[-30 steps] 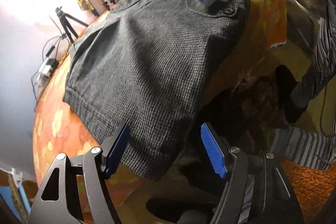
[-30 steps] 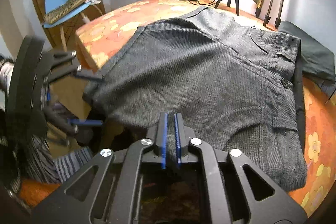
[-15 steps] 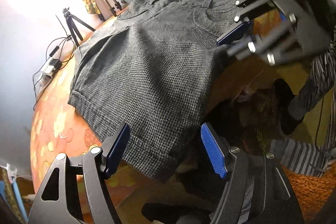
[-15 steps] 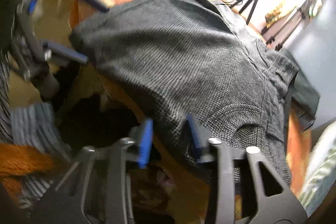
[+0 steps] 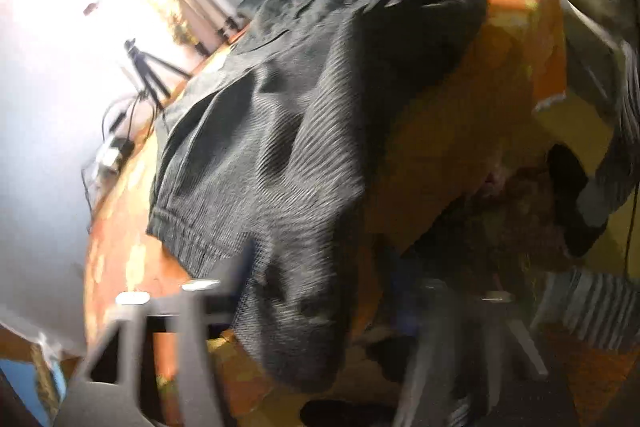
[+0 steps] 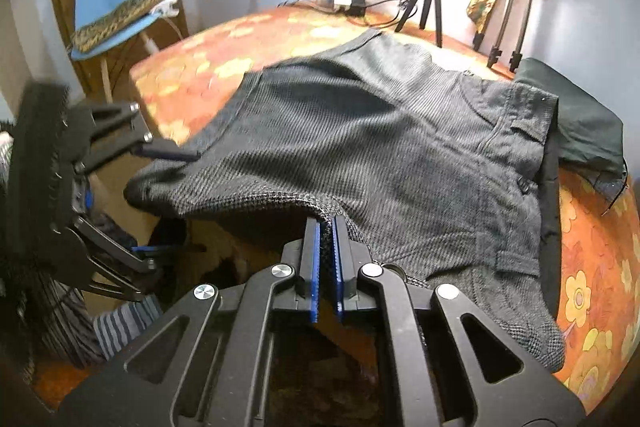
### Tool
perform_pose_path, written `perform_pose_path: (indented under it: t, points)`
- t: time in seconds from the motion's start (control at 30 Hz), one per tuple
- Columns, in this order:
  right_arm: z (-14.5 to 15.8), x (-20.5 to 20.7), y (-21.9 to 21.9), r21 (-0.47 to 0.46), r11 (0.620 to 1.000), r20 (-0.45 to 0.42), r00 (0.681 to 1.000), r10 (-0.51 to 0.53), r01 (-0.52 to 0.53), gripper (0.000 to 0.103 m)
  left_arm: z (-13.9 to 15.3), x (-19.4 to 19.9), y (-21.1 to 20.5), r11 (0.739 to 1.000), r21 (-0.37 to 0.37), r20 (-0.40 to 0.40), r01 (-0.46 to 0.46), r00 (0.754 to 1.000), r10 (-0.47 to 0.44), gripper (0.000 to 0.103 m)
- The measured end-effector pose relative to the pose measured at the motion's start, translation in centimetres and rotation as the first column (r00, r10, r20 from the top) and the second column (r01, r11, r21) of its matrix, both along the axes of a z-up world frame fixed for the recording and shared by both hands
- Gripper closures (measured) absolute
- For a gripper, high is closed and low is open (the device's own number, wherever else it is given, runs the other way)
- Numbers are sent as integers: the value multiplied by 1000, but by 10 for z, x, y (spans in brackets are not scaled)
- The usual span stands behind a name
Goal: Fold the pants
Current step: 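Grasp the leg hem with the left gripper while the right gripper holds the waistband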
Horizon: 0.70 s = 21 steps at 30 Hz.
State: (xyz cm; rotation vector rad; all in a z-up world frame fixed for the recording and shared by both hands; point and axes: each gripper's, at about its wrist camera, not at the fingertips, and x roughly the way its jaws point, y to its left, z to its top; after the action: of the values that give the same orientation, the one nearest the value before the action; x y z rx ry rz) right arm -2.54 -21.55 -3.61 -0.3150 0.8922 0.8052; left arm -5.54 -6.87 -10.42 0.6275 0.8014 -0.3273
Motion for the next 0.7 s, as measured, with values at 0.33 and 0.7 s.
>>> perform_pose_path:
  t: [0.33, 0.7]
  points:
    - [7, 0, -15, 70, 998, -14, 1000, -9, 10, 83, 50, 21, 43, 963, -267, -20, -48, 999, 44, 89]
    - [10, -9, -109, 37, 990, 29, 990, -140, 139, 36, 61, 24, 47, 945, -327, 5, -18, 1000, 21, 89]
